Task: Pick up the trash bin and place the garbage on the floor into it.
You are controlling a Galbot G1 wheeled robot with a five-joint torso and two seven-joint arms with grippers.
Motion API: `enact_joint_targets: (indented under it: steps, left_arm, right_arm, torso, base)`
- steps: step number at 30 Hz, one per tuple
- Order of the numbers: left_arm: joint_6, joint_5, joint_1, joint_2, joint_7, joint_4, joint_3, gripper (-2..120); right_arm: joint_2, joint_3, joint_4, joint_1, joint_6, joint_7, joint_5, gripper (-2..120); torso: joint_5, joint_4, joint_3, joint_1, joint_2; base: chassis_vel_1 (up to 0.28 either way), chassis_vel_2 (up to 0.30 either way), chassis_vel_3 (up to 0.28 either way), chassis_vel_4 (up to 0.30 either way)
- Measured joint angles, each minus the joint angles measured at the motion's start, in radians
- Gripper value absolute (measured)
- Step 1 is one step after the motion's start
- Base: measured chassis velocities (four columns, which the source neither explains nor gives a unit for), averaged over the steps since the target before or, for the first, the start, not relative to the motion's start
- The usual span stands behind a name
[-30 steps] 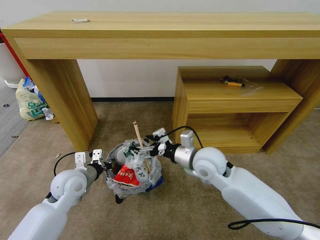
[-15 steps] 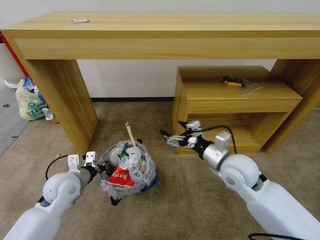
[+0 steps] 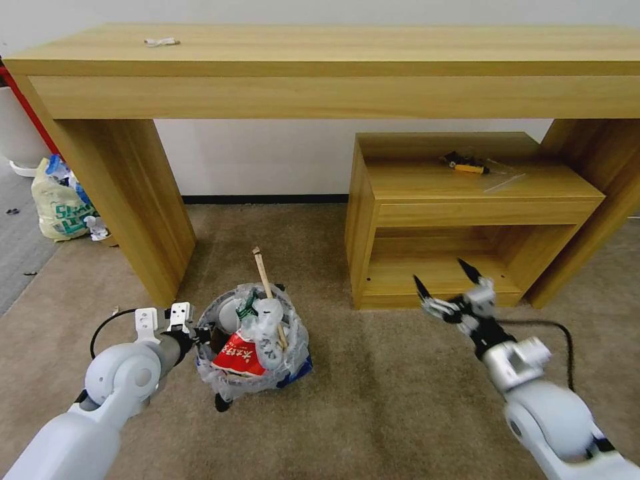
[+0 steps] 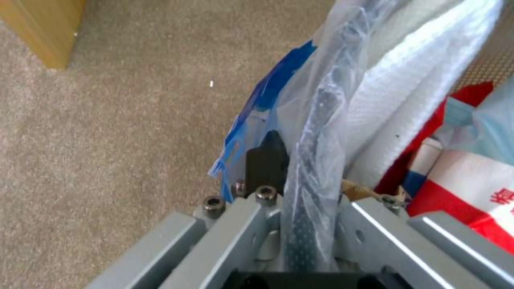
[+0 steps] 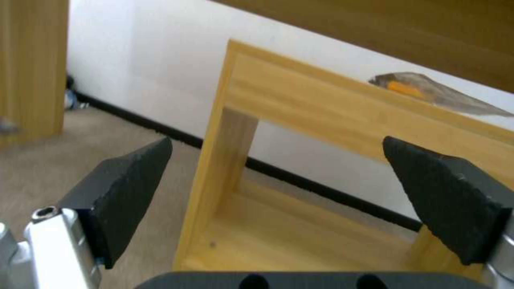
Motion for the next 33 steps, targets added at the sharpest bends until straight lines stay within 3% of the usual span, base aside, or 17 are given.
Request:
enact_joint_targets:
  steps: [6,11,20,33]
  left_arm:
    - [0.000,-0.001,0.001,0.005,0.001,0.005,-0.005,0]
    - [0.000,-0.002,0.005,0.012,0.001,0.009,-0.010,0]
    - [0.000,-0.018,0.006,0.009,-0.006,0.038,-0.014,0]
    - [0.000,-0.069,-0.005,-0.002,-0.023,0.085,-0.018,0]
  right_arm:
    - [0.041,0.056,0.013,-0.137,0.071,-0.024,-0.005,100]
    - [0.119,0.072,0.026,-0.211,0.104,-0.021,0.039,100]
    - [0.171,0.059,0.023,-0.197,0.106,-0.017,0.057,100]
    - [0.180,0.039,0.023,-0.171,0.080,0.005,0.092,100]
  torso:
    - [0.0000,-0.0003,0.000,0.000,0.000]
    - [0.0000,-0.0001,0.000,0.000,0.000]
    - [-0.0001,0.0000,0.000,0.000,0.000]
    - [0.0001,-0.0001,0.000,0.000,0.000]
  base:
    - [0.000,0.000,0.000,0.000]
    - [0.000,0.000,0.000,0.000]
    - [0.000,0.000,0.000,0.000]
    - [0.000,0.000,0.000,0.000]
